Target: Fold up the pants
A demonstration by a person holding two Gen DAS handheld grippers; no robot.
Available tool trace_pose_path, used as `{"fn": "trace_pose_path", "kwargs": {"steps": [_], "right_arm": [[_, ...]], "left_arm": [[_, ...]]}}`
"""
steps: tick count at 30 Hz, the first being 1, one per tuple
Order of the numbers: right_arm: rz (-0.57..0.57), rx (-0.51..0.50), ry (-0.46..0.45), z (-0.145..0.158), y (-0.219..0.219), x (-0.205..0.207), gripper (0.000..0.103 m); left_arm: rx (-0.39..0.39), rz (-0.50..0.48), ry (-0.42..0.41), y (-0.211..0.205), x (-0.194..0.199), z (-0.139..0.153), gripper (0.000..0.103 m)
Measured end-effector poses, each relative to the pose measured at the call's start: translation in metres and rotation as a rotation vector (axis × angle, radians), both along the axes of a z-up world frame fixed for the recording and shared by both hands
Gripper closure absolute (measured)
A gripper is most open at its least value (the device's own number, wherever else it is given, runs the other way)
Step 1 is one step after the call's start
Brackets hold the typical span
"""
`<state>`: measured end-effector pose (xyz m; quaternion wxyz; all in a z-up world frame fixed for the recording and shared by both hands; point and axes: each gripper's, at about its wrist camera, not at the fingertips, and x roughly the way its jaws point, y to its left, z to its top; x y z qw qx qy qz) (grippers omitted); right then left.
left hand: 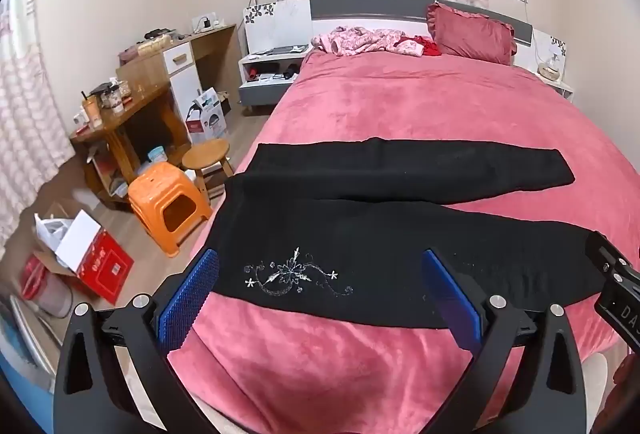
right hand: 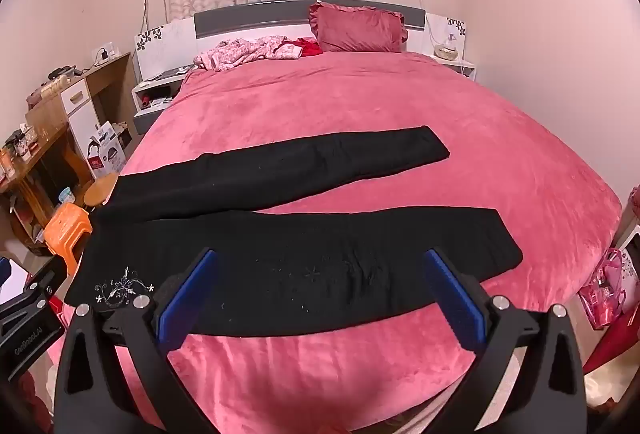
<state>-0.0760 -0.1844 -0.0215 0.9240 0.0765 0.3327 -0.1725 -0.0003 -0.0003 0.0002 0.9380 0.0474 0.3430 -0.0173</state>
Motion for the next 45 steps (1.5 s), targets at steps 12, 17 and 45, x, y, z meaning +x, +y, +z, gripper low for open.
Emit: {"fn": "trace_pose_path", "kwargs": {"steps": [12,17,45], "right_arm": [[0.002,0.011,0.004,0.000,-0.001,0.001,0.002],[0.002,0.015,0.006,0.001,0.000,0.001,0.002],[-0.007,0.016,0.018,-0.003,-0.001,0.003,0.002]], "left_arm": [[-0.001,0.005,0.006,0.001,0.000,-0.009,0.003],[-0.008,0.003,0.015,0.002,0.002,-0.003,0.003],[-0.021,0.027,0.042,0.007,0.006,-0.007,0.003]]}}
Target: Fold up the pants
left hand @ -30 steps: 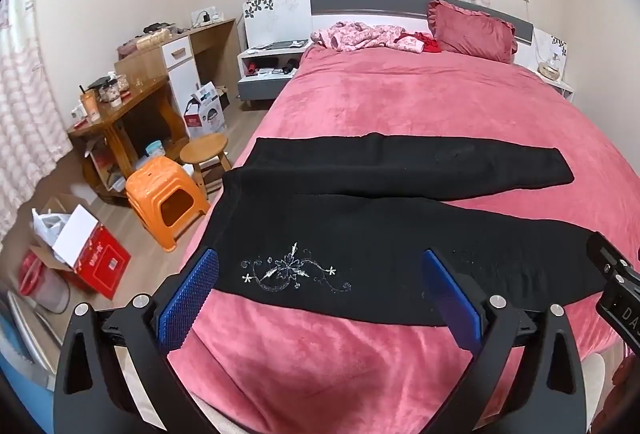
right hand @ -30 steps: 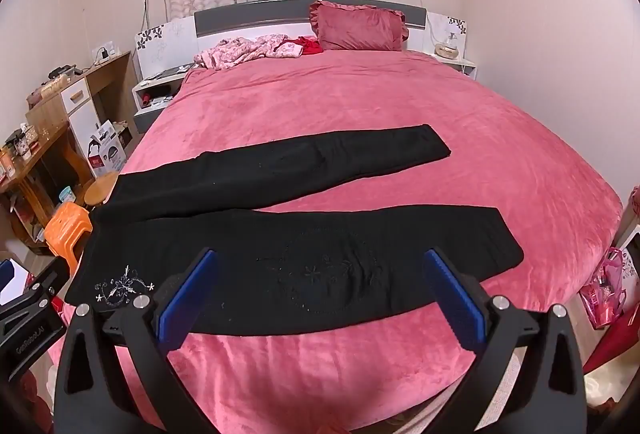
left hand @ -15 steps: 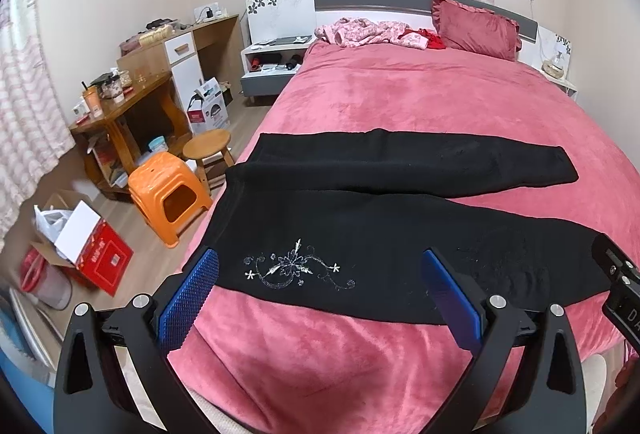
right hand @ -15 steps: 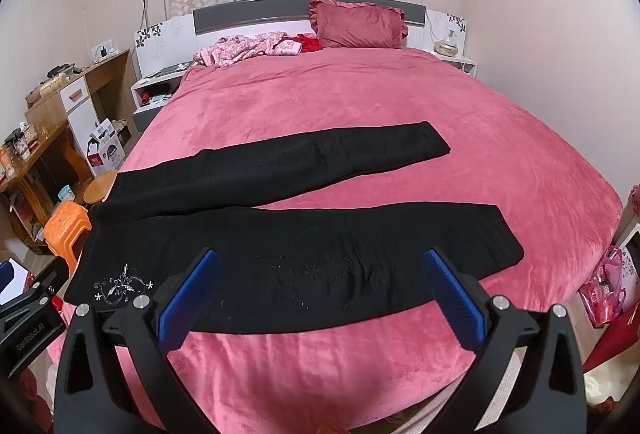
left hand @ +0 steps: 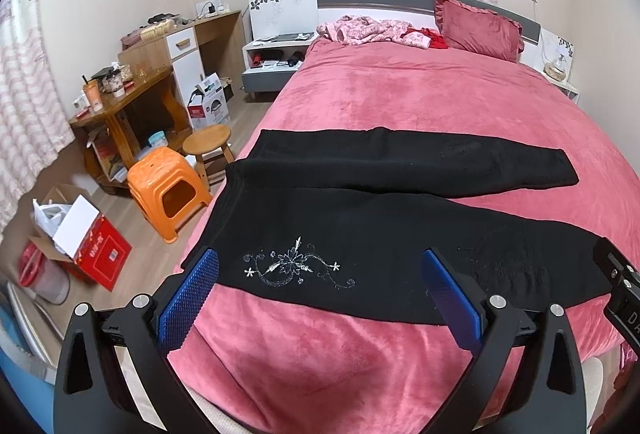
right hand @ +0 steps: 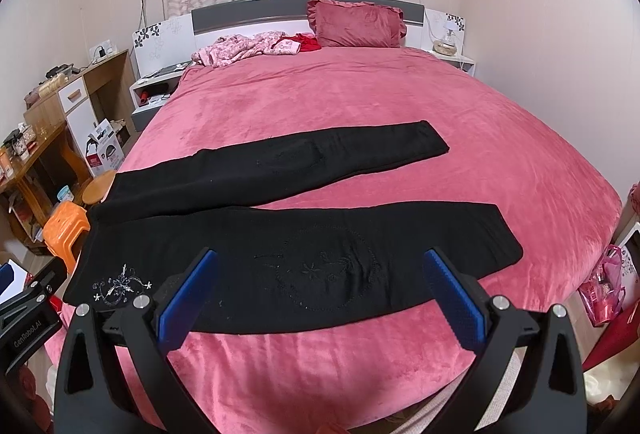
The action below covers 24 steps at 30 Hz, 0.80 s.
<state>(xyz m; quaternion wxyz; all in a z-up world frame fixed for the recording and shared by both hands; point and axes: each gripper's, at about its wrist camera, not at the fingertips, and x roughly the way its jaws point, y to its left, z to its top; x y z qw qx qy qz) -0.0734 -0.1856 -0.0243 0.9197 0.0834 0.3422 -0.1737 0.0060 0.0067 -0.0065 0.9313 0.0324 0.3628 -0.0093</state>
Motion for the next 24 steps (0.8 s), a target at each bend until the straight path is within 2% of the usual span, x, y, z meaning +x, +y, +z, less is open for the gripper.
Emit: {"fn": "trace_pose_path", "kwargs": {"steps": [24], "right_arm": [[0.000,0.004,0.009,-0.0005,-0.0019,0.0011,0.002]], "left_arm": [[0.001,0.011,0.011,0.0067,0.0022,-0.0040,0.003]]}}
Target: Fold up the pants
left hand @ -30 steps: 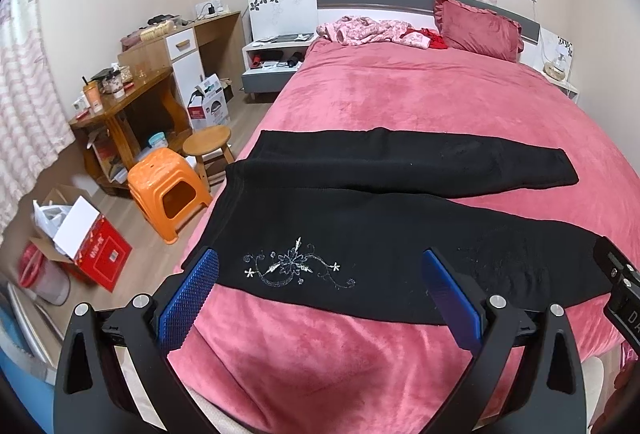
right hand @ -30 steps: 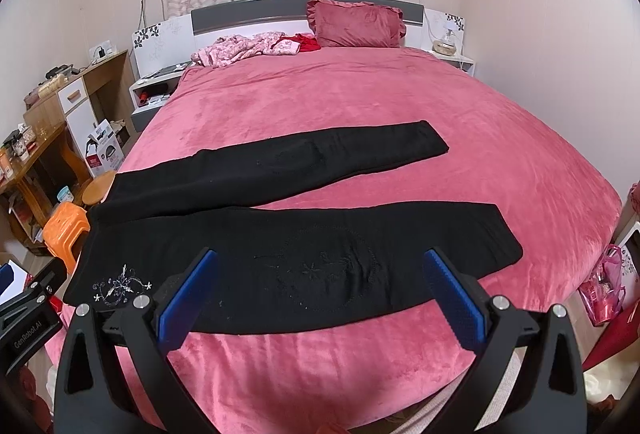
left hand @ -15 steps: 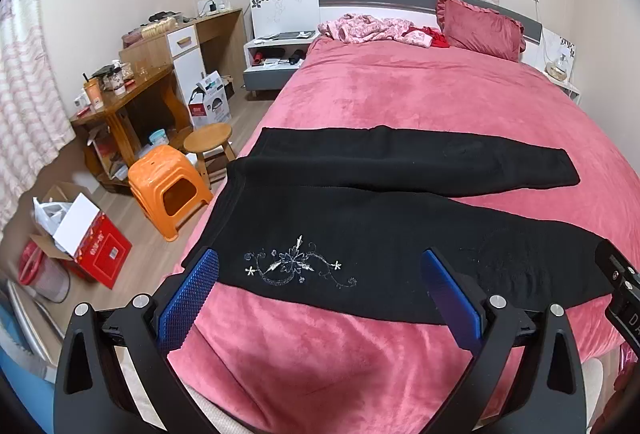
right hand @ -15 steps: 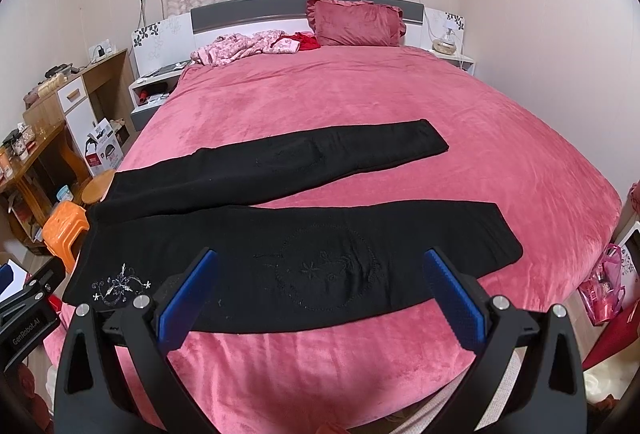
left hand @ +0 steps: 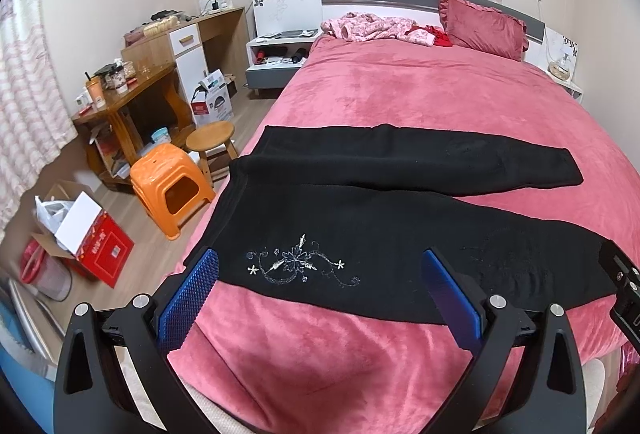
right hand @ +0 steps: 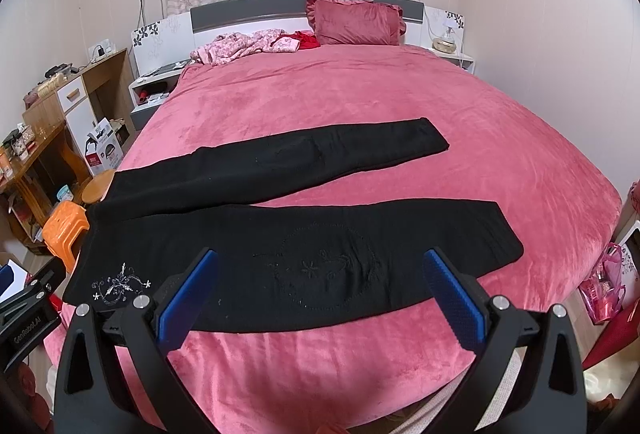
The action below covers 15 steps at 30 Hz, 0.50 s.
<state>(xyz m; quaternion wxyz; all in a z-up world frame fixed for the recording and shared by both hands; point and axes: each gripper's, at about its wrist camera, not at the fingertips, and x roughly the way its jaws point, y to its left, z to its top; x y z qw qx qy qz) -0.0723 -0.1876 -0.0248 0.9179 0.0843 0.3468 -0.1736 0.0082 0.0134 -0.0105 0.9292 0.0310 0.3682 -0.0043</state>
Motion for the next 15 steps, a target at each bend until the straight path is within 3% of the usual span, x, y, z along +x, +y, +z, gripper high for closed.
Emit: {"fn": "trace_pose_path", "kwargs": {"steps": [15], "right_arm": [[-0.005,0.002,0.016,-0.0033,-0.0010,0.0021,0.002]], "left_arm": [[0.010,0.007,0.020,0.0006,0.0051,-0.0066,0.003]]}}
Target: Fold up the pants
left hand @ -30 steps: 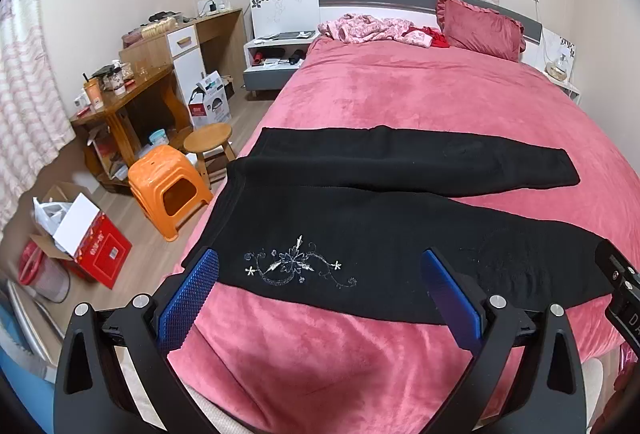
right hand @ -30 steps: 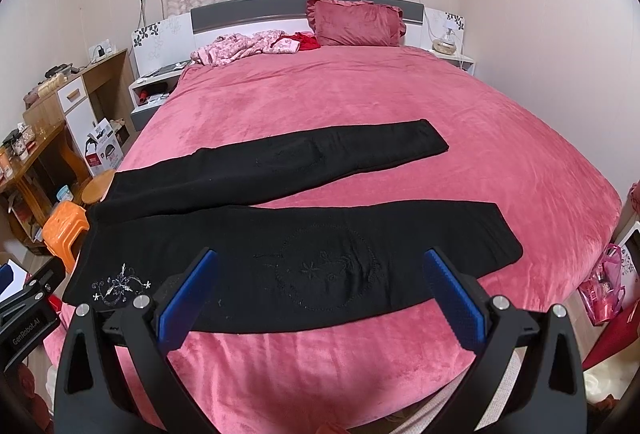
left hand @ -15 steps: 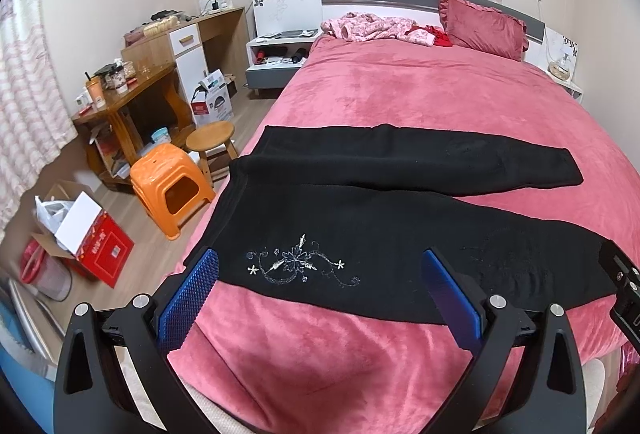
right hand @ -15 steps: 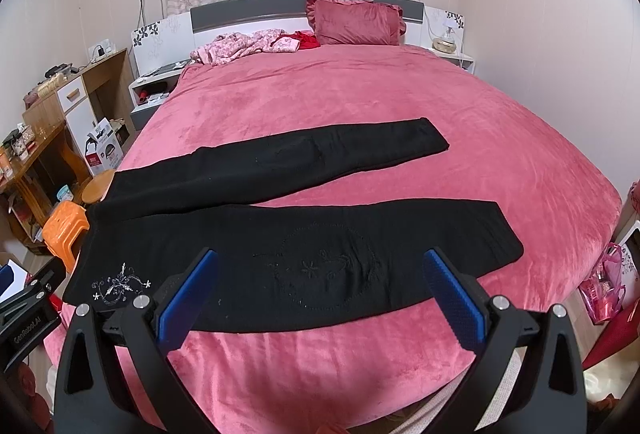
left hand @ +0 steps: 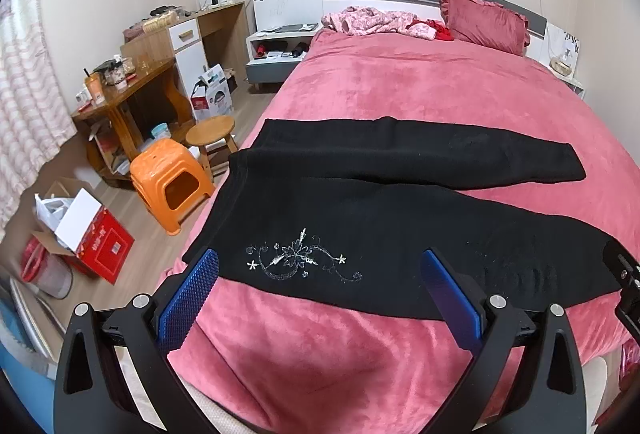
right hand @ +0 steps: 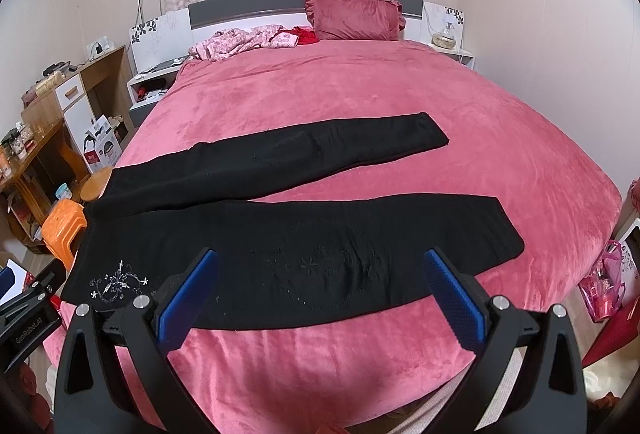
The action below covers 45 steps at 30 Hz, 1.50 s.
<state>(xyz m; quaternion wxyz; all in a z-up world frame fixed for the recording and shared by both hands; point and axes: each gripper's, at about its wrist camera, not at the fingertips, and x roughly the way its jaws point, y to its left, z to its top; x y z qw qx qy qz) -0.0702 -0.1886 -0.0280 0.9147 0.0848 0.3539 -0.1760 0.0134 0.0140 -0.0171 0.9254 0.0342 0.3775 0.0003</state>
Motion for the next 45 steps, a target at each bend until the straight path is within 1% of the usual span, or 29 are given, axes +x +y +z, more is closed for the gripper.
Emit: {"fn": "trace_pose_path", "kwargs": {"steps": [3,5,7,9,10,11,12,13,15,17,18,21,23,24,25,26,27,29,31,33,35,37,38,41,43,45], "right_arm": [[-0.004,0.001,0.004,-0.003,-0.002,0.002,0.002],[0.003,0.026,-0.012,-0.005,-0.007,0.003,0.002],[0.019,0.058,-0.043,-0.010,-0.014,0.005,0.002],[0.054,0.107,-0.048,-0.019,-0.023,0.010,0.002],[0.077,0.152,-0.035,-0.026,-0.031,0.014,0.002],[0.071,0.179,-0.013,-0.034,-0.039,0.017,0.002],[0.054,0.197,0.009,-0.041,-0.046,0.019,0.002],[0.031,0.213,0.029,-0.050,-0.056,0.020,0.002],[-0.003,0.226,0.053,-0.063,-0.073,0.021,0.002],[-0.053,0.254,0.077,-0.079,-0.097,0.020,0.002],[-0.073,0.286,0.082,-0.087,-0.108,0.019,0.002],[-0.152,0.467,0.083,-0.113,-0.151,0.013,0.002],[-0.237,0.583,0.102,-0.133,-0.182,0.004,0.002],[-0.264,0.625,0.094,-0.139,-0.193,0.000,0.003],[-0.295,0.664,0.076,-0.145,-0.206,-0.006,0.005],[-0.310,0.674,0.063,-0.148,-0.215,-0.010,0.012],[-0.317,0.673,0.049,-0.150,-0.223,-0.012,0.015],[-0.325,0.665,0.032,-0.154,-0.238,-0.017,0.021],[-0.335,0.676,-0.003,-0.160,-0.250,-0.022,0.025],[-0.343,0.709,-0.016,-0.169,-0.262,-0.027,0.027],[-0.352,0.768,-0.033,-0.181,-0.272,-0.032,0.031],[-0.353,0.802,-0.067,-0.189,-0.280,-0.035,0.032],[-0.350,0.806,-0.085,-0.189,-0.275,-0.035,0.032],[-0.333,0.791,-0.122,-0.193,-0.282,-0.035,0.033],[-0.332,0.802,-0.166,-0.197,-0.285,-0.036,0.033],[-0.342,0.838,-0.212,-0.204,-0.293,-0.036,0.037]], "left_arm": [[0.010,0.001,0.008,-0.002,0.002,-0.006,0.003],[0.006,-0.004,0.020,-0.001,0.005,-0.010,0.003],[-0.026,-0.029,0.045,0.002,0.011,-0.017,0.003],[-0.096,-0.071,0.106,0.007,0.021,-0.027,0.003],[-0.157,-0.093,0.149,0.013,0.027,-0.035,0.003],[-0.221,-0.101,0.186,0.019,0.032,-0.043,0.003],[-0.309,-0.090,0.219,0.030,0.037,-0.053,0.003],[-0.372,-0.062,0.236,0.039,0.040,-0.062,0.003],[-0.421,-0.008,0.270,0.049,0.045,-0.081,0.003],[-0.410,0.002,0.308,0.055,0.053,-0.099,0.003],[-0.378,0.016,0.322,0.057,0.056,-0.108,0.003],[-0.350,0.066,0.340,0.069,0.061,-0.130,0.003],[-0.378,0.101,0.380,0.080,0.065,-0.143,0.003],[-0.402,0.119,0.408,0.086,0.068,-0.151,0.003],[-0.424,0.136,0.425,0.092,0.069,-0.155,0.003],[-0.457,0.152,0.430,0.097,0.070,-0.158,0.003],[-0.486,0.170,0.417,0.104,0.070,-0.161,0.003],[-0.471,0.188,0.375,0.111,0.069,-0.162,0.003],[-0.450,0.158,0.314,0.113,0.068,-0.163,0.003],[-0.463,0.119,0.267,0.114,0.070,-0.165,0.003],[-0.503,0.093,0.241,0.116,0.071,-0.170,0.003],[-0.548,0.076,0.226,0.117,0.074,-0.176,0.003],[-0.565,0.075,0.215,0.118,0.076,-0.178,0.003],[-0.604,0.076,0.193,0.125,0.078,-0.182,0.003],[-0.636,0.102,0.159,0.133,0.078,-0.182,0.003],[-0.676,0.151,0.112,0.145,0.080,-0.182,0.003]]}}
